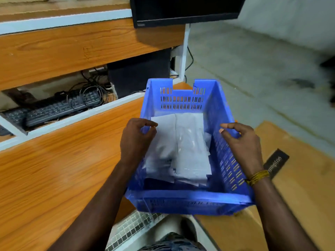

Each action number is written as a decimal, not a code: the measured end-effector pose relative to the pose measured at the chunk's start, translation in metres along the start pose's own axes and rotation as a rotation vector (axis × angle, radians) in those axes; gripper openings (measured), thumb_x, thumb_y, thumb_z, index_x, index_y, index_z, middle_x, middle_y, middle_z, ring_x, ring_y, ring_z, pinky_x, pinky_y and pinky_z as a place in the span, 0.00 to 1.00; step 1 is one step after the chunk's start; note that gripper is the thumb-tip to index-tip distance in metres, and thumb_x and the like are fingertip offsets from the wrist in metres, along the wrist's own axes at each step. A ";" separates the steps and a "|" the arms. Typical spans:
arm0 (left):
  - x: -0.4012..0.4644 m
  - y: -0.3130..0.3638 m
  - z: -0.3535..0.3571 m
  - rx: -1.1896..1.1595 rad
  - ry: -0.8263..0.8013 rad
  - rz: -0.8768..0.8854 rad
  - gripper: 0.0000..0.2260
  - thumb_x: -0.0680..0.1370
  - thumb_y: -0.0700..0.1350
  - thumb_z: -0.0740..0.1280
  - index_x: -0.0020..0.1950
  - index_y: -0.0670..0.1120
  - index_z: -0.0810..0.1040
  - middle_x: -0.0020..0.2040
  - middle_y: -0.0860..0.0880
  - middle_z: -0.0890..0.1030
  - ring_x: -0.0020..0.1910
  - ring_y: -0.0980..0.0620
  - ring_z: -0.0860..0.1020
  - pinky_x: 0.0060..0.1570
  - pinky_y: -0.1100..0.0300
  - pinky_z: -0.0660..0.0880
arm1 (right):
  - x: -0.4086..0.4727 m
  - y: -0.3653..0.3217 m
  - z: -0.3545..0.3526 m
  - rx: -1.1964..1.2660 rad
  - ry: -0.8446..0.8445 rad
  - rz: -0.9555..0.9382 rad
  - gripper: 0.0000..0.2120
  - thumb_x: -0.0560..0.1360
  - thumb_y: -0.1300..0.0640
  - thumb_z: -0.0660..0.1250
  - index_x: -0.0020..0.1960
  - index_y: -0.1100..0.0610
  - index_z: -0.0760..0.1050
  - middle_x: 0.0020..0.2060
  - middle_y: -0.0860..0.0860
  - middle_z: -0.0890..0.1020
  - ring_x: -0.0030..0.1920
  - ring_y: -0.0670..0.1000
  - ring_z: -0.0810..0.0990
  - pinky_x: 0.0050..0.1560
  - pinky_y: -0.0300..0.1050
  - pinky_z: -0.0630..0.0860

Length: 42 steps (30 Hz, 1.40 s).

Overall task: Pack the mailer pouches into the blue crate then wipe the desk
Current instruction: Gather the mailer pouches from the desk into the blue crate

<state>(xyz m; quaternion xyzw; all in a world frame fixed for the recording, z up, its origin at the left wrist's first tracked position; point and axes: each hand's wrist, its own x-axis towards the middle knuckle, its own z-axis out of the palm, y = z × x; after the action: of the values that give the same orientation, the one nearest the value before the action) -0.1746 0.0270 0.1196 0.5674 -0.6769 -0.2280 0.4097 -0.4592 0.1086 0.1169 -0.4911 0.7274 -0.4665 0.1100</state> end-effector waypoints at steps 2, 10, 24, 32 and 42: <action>-0.013 0.004 -0.005 -0.049 -0.041 0.043 0.09 0.72 0.41 0.72 0.47 0.55 0.85 0.50 0.52 0.81 0.51 0.59 0.75 0.47 0.71 0.63 | -0.035 -0.003 -0.015 -0.029 0.059 0.041 0.07 0.73 0.48 0.70 0.50 0.46 0.84 0.52 0.43 0.84 0.59 0.44 0.78 0.64 0.53 0.73; -0.062 0.056 0.008 -0.266 -0.279 0.256 0.06 0.72 0.47 0.69 0.45 0.57 0.83 0.48 0.54 0.82 0.49 0.64 0.76 0.53 0.72 0.67 | -0.155 -0.016 -0.103 -0.049 0.373 0.223 0.11 0.72 0.46 0.69 0.49 0.49 0.84 0.48 0.43 0.85 0.51 0.45 0.82 0.56 0.50 0.78; -0.098 0.187 0.112 -0.416 -0.565 0.488 0.06 0.75 0.45 0.70 0.45 0.57 0.83 0.48 0.56 0.83 0.51 0.58 0.78 0.51 0.64 0.73 | -0.211 -0.006 -0.234 -0.173 0.809 0.385 0.09 0.73 0.49 0.69 0.50 0.49 0.84 0.48 0.45 0.85 0.51 0.44 0.82 0.57 0.45 0.77; -0.084 0.237 0.210 -0.366 -0.610 0.451 0.06 0.72 0.50 0.68 0.44 0.55 0.84 0.47 0.58 0.84 0.48 0.60 0.80 0.50 0.59 0.78 | -0.153 0.063 -0.271 -0.162 0.888 0.485 0.14 0.69 0.42 0.65 0.46 0.48 0.83 0.46 0.47 0.86 0.51 0.47 0.84 0.58 0.49 0.77; -0.069 0.245 0.305 -0.286 -0.670 0.340 0.05 0.71 0.50 0.68 0.43 0.55 0.84 0.46 0.58 0.84 0.46 0.56 0.81 0.48 0.53 0.80 | -0.094 0.151 -0.282 -0.200 0.803 0.613 0.14 0.69 0.42 0.64 0.46 0.47 0.83 0.45 0.52 0.85 0.44 0.52 0.83 0.54 0.48 0.79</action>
<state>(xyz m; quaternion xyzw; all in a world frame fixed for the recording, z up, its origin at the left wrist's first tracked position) -0.5643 0.1073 0.1178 0.2789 -0.8187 -0.4213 0.2729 -0.6795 0.3587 0.1230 -0.0458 0.8638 -0.4928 -0.0937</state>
